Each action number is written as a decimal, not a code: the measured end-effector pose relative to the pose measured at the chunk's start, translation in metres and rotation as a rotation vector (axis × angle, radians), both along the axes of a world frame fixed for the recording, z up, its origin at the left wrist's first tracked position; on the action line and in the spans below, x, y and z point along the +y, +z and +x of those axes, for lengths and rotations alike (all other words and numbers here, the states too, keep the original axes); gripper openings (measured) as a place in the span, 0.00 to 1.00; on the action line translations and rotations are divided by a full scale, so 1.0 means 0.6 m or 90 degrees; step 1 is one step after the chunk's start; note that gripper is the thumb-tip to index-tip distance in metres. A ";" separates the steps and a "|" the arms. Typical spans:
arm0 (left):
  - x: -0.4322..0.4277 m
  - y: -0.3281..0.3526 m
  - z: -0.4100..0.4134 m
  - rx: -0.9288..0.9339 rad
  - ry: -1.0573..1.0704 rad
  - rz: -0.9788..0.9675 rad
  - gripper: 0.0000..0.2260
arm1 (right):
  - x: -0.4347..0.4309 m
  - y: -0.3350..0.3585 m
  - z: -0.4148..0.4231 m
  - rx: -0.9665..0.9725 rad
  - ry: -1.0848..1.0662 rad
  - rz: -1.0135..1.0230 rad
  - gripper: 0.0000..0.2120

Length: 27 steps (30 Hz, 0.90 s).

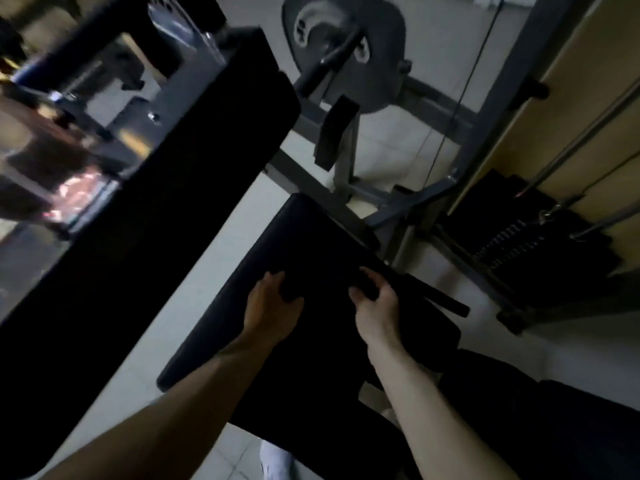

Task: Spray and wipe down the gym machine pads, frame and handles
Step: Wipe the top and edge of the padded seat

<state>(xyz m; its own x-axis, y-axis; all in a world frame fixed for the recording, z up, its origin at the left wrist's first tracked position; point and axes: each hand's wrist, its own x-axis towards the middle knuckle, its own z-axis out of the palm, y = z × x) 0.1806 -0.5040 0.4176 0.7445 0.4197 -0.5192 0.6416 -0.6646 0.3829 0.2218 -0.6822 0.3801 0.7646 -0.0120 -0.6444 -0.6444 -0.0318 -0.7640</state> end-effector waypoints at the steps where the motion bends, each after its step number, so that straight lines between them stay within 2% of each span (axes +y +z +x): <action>1: 0.006 -0.021 0.017 0.004 -0.019 0.044 0.33 | 0.002 -0.021 0.022 -0.086 0.033 -0.033 0.19; 4: 0.014 -0.072 0.060 0.004 -0.057 0.152 0.41 | 0.015 -0.083 0.074 -0.411 0.181 -0.193 0.20; 7: 0.022 -0.101 0.092 0.042 -0.064 0.218 0.53 | 0.024 -0.180 0.092 -0.578 0.369 -0.343 0.20; 9: 0.031 -0.117 0.105 0.106 -0.036 0.204 0.62 | 0.021 -0.236 0.075 -0.593 0.467 -0.402 0.22; 13: 0.028 -0.146 0.103 0.162 -0.023 0.227 0.71 | 0.014 -0.269 0.073 -0.642 0.467 -0.379 0.26; 17: 0.026 -0.156 0.099 0.135 -0.030 0.261 0.70 | 0.074 -0.265 0.122 -0.696 0.434 -0.401 0.25; 23: 0.029 -0.150 0.100 0.135 -0.042 0.279 0.70 | 0.217 -0.210 0.240 -0.767 0.415 -0.323 0.25; 27: 0.042 -0.142 0.093 0.120 -0.075 0.295 0.69 | 0.263 -0.182 0.277 -0.736 0.402 -0.290 0.17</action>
<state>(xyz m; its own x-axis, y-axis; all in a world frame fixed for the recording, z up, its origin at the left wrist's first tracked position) 0.2365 -0.4788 0.3325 0.7124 0.5561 -0.4280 0.5815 -0.8092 -0.0836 0.3879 -0.5244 0.2707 0.8095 0.4947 0.3162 0.5538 -0.4646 -0.6910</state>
